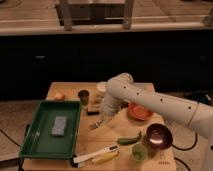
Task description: Place fork in table surface
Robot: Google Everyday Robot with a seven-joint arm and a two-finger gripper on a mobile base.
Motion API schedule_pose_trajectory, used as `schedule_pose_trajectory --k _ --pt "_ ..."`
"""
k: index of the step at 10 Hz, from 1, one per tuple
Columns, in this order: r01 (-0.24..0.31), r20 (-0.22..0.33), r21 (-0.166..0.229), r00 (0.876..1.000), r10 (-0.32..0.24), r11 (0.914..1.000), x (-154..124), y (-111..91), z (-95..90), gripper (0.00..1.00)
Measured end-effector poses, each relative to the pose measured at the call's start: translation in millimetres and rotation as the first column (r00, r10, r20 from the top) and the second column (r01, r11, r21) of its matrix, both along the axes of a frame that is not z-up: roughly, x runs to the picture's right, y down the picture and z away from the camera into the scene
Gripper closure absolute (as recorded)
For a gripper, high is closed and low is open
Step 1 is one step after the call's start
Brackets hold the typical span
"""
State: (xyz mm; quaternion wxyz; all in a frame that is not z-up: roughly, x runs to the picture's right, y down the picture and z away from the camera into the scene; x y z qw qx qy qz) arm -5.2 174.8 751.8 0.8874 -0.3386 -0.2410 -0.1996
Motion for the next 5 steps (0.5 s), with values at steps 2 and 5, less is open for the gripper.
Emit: schedule_pose_trajectory --k 2,5 --pt "-0.004 0.001 -0.009 1.000 0.004 0.9999 -2 8 2.1 1.00" --pt "-0.007 -0.004 -0.033 1.000 0.007 0.9994 -4 26 8.1 1.00"
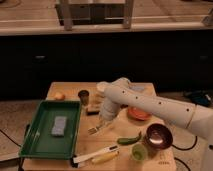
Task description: Place fork in table surface
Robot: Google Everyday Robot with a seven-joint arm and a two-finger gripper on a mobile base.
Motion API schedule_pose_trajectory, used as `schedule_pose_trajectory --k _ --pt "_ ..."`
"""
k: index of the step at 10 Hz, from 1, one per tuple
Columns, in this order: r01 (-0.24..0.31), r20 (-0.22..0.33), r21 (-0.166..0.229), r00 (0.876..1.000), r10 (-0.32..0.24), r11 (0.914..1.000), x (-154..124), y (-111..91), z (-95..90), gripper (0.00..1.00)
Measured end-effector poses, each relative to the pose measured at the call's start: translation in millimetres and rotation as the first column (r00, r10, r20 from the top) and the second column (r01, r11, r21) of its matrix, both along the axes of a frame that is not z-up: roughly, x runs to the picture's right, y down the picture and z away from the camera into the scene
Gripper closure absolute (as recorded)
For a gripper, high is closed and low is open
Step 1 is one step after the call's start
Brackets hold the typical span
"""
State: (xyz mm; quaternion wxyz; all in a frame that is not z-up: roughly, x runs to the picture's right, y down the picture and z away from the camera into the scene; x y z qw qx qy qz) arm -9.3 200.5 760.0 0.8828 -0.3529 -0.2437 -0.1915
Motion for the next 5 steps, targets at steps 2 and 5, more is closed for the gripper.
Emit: schedule_pose_trajectory --k 2,5 --pt "-0.005 -0.011 -0.011 1.000 0.004 0.9999 2 10 5.4 1.00" --pt "-0.019 -0.033 -0.025 0.999 0.018 0.9995 7 23 17.9 1.00"
